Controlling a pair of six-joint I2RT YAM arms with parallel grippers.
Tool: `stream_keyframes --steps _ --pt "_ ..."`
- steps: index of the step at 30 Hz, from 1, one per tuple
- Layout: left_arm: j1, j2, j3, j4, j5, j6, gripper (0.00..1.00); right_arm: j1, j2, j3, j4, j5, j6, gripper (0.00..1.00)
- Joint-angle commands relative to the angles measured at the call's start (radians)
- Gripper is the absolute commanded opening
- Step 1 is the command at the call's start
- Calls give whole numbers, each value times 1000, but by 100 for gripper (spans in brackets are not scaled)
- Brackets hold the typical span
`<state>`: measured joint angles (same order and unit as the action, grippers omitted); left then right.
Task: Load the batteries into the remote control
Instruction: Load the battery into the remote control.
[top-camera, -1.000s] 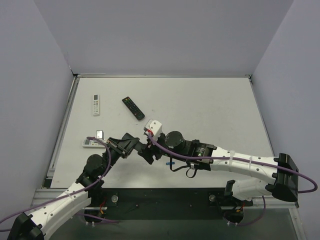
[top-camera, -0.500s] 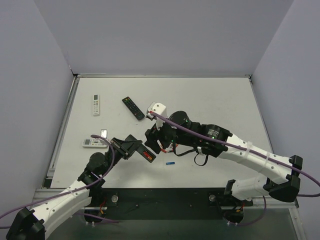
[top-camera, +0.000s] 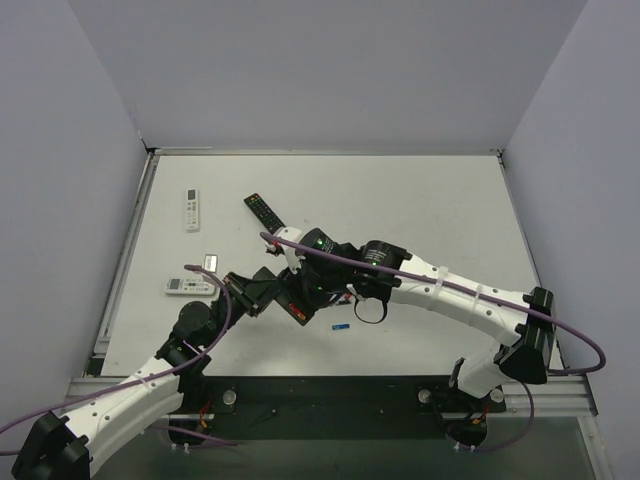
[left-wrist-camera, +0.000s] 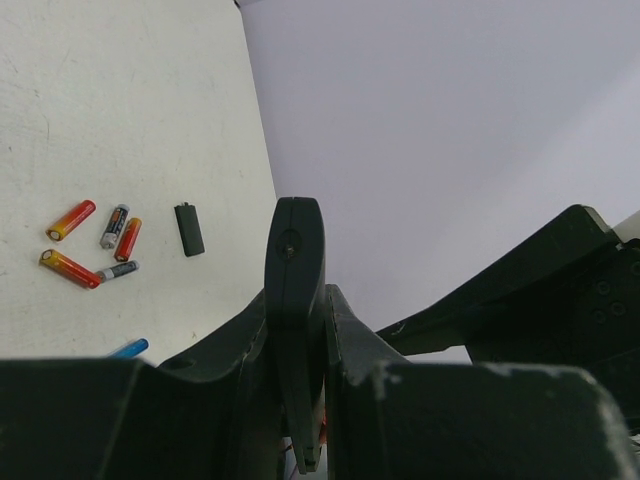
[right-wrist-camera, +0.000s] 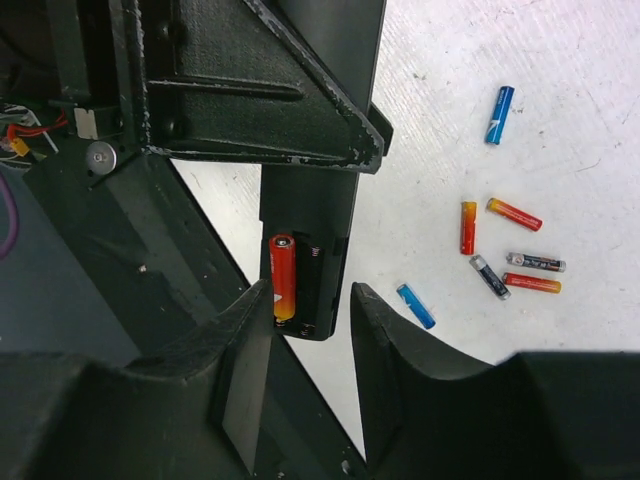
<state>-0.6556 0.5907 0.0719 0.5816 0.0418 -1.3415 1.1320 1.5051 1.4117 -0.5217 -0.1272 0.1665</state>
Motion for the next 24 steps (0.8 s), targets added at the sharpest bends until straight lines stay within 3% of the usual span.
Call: stream_keyframes --steps 1,24 --pt "-6 6 52 58 21 25 0 -1 10 58 -31 -35 21 30" --pt "-6 3 58 55 29 35 0 -1 93 78 -35 -84 33 13"
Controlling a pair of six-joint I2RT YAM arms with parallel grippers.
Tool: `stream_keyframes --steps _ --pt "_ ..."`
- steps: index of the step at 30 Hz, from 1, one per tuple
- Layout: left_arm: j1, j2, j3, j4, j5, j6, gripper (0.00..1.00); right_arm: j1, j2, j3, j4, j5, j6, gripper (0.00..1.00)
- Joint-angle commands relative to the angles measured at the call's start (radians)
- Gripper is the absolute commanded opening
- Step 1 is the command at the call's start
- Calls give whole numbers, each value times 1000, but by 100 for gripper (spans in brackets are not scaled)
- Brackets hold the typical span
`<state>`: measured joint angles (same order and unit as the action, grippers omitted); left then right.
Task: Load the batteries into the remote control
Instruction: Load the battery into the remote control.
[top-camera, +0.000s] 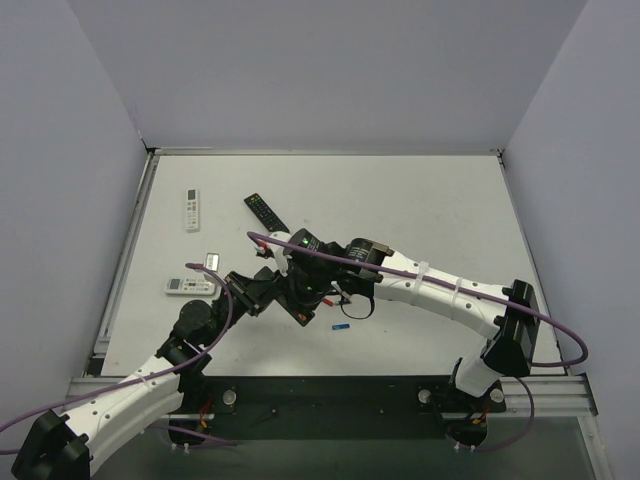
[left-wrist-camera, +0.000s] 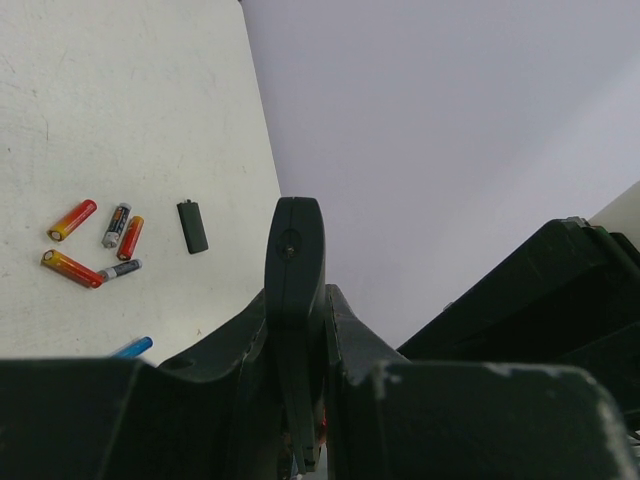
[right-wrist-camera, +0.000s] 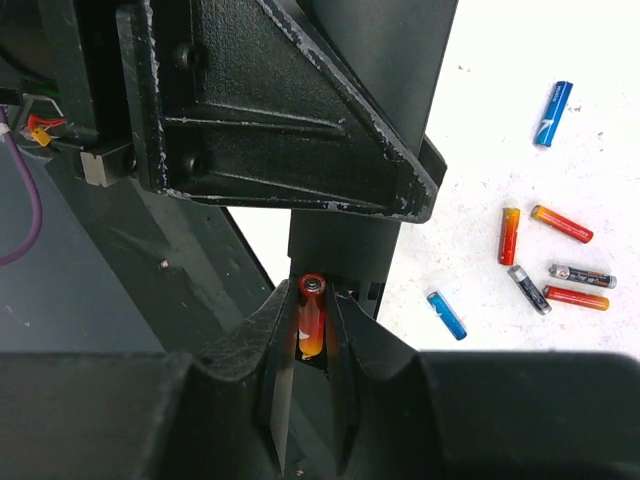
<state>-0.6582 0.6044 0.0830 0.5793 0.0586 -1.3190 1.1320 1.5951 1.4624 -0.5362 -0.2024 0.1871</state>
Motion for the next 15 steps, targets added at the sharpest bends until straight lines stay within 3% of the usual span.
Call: stream_keyframes --steps 1,9,15 --pt "-3 -14 47 59 12 12 0 0 2 24 -19 -8 12 13" --pt "-3 -37 46 59 3 6 0 0 6 -14 -19 -6 11 7" --pt "-3 -35 44 59 3 4 0 0 2 -16 -15 -6 21 19"
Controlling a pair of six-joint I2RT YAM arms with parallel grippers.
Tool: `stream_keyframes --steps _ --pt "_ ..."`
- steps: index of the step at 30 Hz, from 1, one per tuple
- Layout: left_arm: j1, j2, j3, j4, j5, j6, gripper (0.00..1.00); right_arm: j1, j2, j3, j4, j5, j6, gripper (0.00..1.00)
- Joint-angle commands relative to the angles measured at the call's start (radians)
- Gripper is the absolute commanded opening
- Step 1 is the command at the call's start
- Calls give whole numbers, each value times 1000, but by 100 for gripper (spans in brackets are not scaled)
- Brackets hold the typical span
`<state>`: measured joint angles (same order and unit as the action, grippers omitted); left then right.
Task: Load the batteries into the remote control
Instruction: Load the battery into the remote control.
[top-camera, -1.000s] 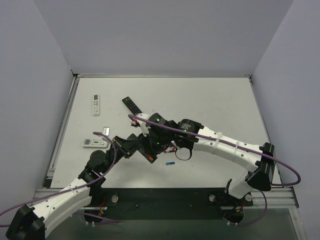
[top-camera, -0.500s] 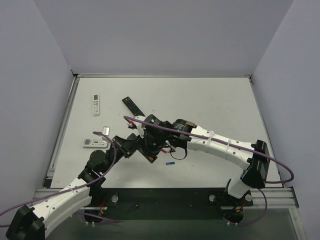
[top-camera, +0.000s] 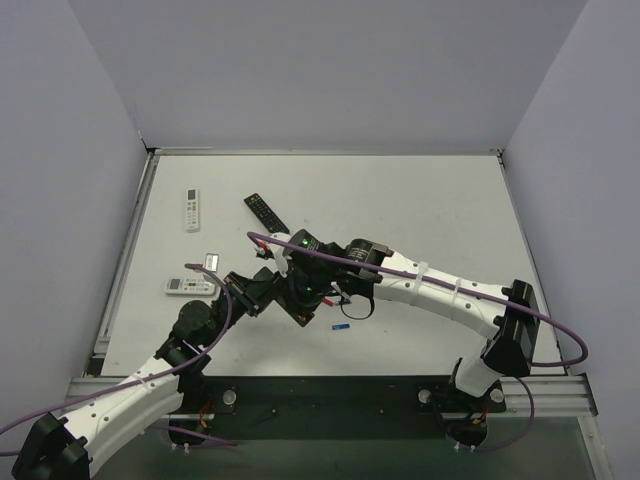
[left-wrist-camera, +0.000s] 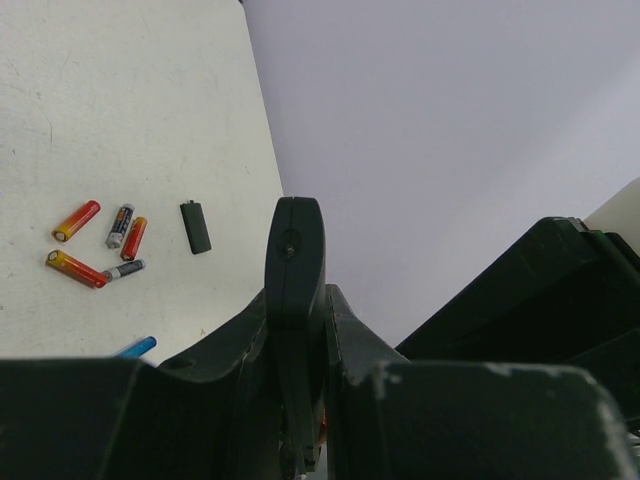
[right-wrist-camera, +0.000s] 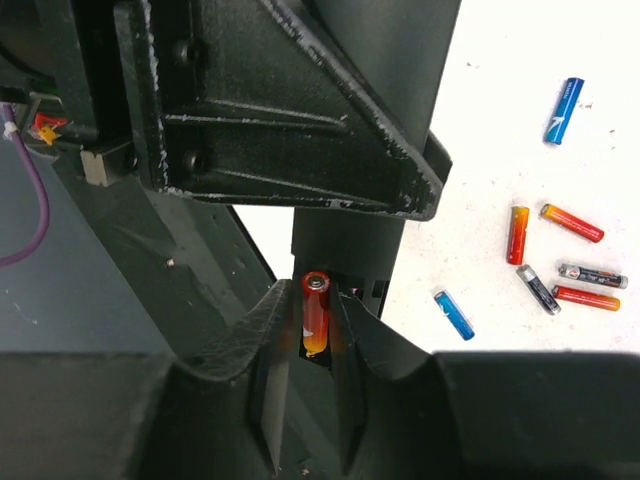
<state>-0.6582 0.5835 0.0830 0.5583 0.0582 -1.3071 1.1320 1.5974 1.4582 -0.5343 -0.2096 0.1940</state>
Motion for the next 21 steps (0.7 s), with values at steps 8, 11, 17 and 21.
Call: stream_keyframes --steps 8,11,17,21 --pt "-3 -14 35 88 2 -17 0 -1 -24 -4 -3 18 25 27" --pt "-3 -13 34 86 3 -18 0 -5 -37 -9 5 33 31 27" --pt "-3 -11 34 88 5 -17 0 -17 -71 -24 31 64 38 27" --pt "-3 -13 35 88 3 -18 0 -28 -76 -35 42 55 41 27"
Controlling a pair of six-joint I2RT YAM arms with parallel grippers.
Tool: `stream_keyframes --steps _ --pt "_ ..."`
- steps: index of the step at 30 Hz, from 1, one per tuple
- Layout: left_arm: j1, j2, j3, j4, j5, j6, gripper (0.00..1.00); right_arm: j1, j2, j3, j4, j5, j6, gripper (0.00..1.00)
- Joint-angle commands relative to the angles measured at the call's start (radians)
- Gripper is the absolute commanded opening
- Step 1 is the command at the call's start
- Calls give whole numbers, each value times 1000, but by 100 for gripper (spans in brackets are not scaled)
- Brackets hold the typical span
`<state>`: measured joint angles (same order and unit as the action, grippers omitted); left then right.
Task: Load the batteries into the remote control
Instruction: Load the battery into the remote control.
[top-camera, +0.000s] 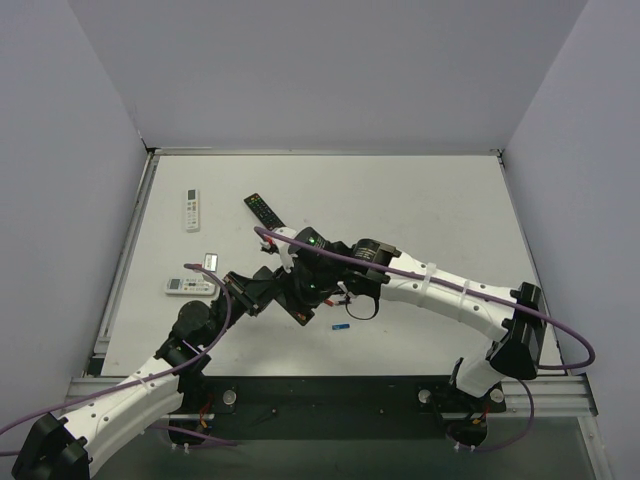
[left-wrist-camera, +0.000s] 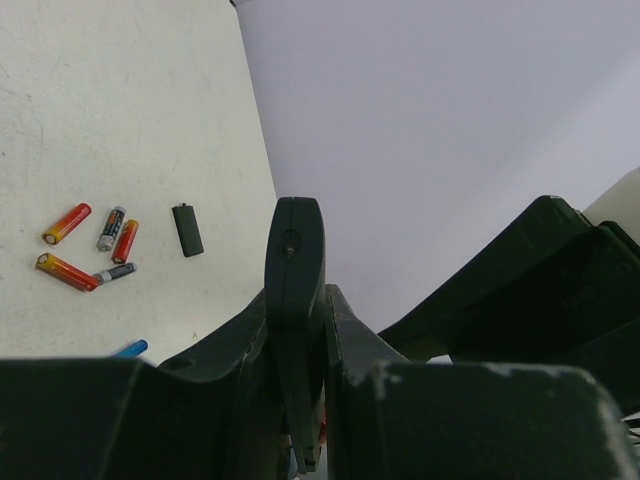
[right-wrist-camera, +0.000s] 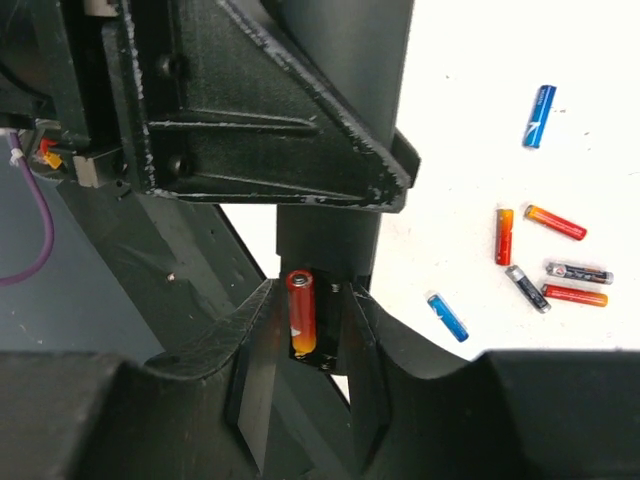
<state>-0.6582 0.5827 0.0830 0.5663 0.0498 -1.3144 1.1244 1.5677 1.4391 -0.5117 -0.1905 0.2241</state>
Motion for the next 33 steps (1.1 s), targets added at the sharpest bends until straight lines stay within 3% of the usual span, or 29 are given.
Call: stream_keyframes --steps 1,25,33 --pt "-3 -11 37 80 12 -9 0 -21 -44 -17 21 34 9 27" --pt "-3 -15 32 81 9 -19 0 -11 -40 -65 78 -46 0 0" --pt "-3 -46 20 99 -19 -43 0 -8 -60 -152 154 -50 -12 0"
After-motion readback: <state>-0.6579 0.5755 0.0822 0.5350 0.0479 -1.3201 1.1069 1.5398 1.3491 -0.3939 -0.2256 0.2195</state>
